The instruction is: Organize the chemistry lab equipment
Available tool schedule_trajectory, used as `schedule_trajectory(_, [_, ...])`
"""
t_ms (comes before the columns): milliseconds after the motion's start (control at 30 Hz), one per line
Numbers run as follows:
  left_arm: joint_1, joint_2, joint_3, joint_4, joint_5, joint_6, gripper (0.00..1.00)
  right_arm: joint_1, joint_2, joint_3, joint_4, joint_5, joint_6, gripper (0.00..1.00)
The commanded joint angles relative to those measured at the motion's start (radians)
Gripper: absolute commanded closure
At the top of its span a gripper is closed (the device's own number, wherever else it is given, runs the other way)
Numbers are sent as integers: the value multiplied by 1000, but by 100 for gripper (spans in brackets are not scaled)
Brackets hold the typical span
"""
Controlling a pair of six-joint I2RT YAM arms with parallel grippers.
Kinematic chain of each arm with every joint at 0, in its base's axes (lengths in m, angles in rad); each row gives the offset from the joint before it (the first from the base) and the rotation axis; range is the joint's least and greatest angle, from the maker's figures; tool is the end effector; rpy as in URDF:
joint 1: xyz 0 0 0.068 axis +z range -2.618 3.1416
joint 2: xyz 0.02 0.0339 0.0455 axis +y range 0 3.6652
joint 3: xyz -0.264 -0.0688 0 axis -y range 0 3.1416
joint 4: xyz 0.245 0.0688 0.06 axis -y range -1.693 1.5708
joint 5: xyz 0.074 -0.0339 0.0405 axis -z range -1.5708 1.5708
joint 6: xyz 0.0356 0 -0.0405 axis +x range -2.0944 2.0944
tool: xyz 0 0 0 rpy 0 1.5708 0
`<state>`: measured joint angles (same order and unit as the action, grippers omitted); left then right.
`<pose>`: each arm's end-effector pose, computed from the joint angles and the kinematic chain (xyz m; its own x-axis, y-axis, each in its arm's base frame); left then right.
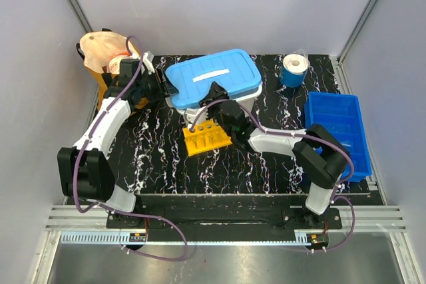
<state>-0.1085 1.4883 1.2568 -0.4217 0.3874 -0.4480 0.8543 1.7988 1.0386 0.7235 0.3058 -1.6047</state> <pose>0.3320 -0.0497 0.3138 -0.7172 -0.3253 -0.6163 0.0975 0.8288 -0.5509 0.2750 0.2995 0.2414 0.5221 -0.8517 0.0449 -0.0064 -0.0566 -0.9984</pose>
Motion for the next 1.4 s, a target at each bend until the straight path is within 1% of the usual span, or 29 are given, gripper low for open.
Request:
schedule_trajectory(0, [4, 17, 29, 35, 14, 25, 46, 26, -102, 8, -25, 47, 84, 61])
schedule_trajectory(100, [3, 23, 30, 37, 18, 26, 47, 28, -125, 0, -68, 56, 115, 55])
schedule_trajectory(200, [3, 24, 23, 41, 13, 31, 47, 28, -145, -11, -105, 67, 146, 42])
schedule_trajectory(233, [3, 27, 21, 43, 13, 29, 47, 28, -153, -15, -117, 69, 153, 40])
schedule_trajectory(433, [3, 46, 16, 41, 8, 31, 48, 28, -188, -20, -191, 75, 245, 33])
schedule_trajectory(467, [3, 46, 16, 43, 8, 34, 48, 28, -196, -15, -212, 70, 267, 31])
schedule_trajectory(567, [3, 49, 21, 40, 2, 40, 48, 28, -229, -6, -289, 52, 337, 19])
schedule_trajectory(633, [4, 50, 20, 40, 1, 42, 48, 29, -257, 8, -395, 35, 388, 14])
schedule_trajectory(767, [4, 56, 18, 40, 2, 45, 48, 26, -331, 40, -568, 3, 527, 11])
schedule_trajectory(900, [3, 66, 16, 44, 13, 40, 48, 28, -401, 116, -798, -59, 716, 10])
schedule_trajectory(967, [3, 67, 15, 47, 18, 37, 48, 23, -432, 141, -816, -79, 805, 10])
schedule_trajectory(1000, [4, 67, 13, 49, 19, 37, 48, 17, -444, 146, -779, -59, 854, 9])
schedule_trajectory(1067, [3, 69, 12, 54, 22, 35, 48, 0, -446, 193, -769, -28, 948, 8])
schedule_trajectory(1133, [3, 70, 7, 54, 22, 35, 48, -20, -415, 277, -798, 53, 1052, 6])
schedule_trajectory(1200, [3, 67, 3, 54, 16, 38, 48, -70, -365, 395, -899, 70, 1171, 6])
schedule_trajectory(1300, [3, 69, -2, 55, 10, 38, 48, -165, -270, 556, -1067, -40, 1327, 6])
schedule_trajectory(1367, [3, 70, -2, 55, 13, 38, 48, -240, -210, 636, -1142, -117, 1416, 7])
